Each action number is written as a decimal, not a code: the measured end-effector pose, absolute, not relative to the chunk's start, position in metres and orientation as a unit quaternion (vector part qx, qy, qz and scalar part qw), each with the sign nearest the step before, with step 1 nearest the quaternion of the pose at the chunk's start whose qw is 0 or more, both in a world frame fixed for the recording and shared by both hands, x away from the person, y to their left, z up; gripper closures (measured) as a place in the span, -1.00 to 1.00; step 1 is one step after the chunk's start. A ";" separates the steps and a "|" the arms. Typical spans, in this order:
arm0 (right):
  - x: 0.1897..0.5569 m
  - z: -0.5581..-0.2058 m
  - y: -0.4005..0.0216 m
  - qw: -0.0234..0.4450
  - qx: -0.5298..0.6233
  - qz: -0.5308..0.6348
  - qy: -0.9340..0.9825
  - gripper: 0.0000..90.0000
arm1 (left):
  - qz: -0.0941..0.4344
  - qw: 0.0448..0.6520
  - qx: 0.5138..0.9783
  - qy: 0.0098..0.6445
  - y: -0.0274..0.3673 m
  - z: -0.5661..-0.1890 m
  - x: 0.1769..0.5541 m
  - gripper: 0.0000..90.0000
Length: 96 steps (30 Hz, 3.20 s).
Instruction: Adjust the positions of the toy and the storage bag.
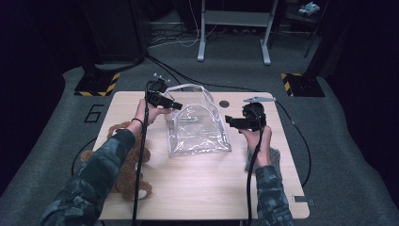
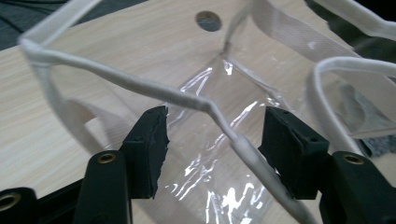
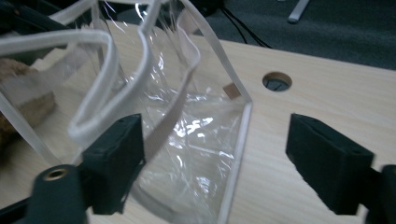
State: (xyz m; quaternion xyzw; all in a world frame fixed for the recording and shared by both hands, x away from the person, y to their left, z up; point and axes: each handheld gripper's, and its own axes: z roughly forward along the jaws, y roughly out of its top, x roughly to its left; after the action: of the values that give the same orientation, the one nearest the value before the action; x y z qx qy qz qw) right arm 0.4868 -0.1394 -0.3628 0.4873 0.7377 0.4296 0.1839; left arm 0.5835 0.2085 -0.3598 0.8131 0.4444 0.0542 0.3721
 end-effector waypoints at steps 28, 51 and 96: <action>0.497 -0.361 -0.109 0.178 0.478 0.408 0.757 0.95 | 0.040 0.356 0.814 0.458 0.225 -0.360 0.579 0.74; 0.442 -0.366 -0.112 0.189 0.463 0.429 0.752 0.94 | 0.010 0.362 0.823 0.437 0.236 -0.360 0.538 0.73; 0.378 -0.496 -0.165 0.229 0.517 0.395 0.724 -0.99 | 0.122 0.363 0.756 0.531 0.346 -0.377 0.463 -0.85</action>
State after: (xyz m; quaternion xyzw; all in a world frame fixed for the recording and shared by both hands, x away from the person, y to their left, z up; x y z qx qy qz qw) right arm 0.3777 -0.1649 -0.4962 0.5168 0.7243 0.3947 0.2292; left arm 0.4634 0.3461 -0.3770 0.7562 0.5308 0.1224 0.3626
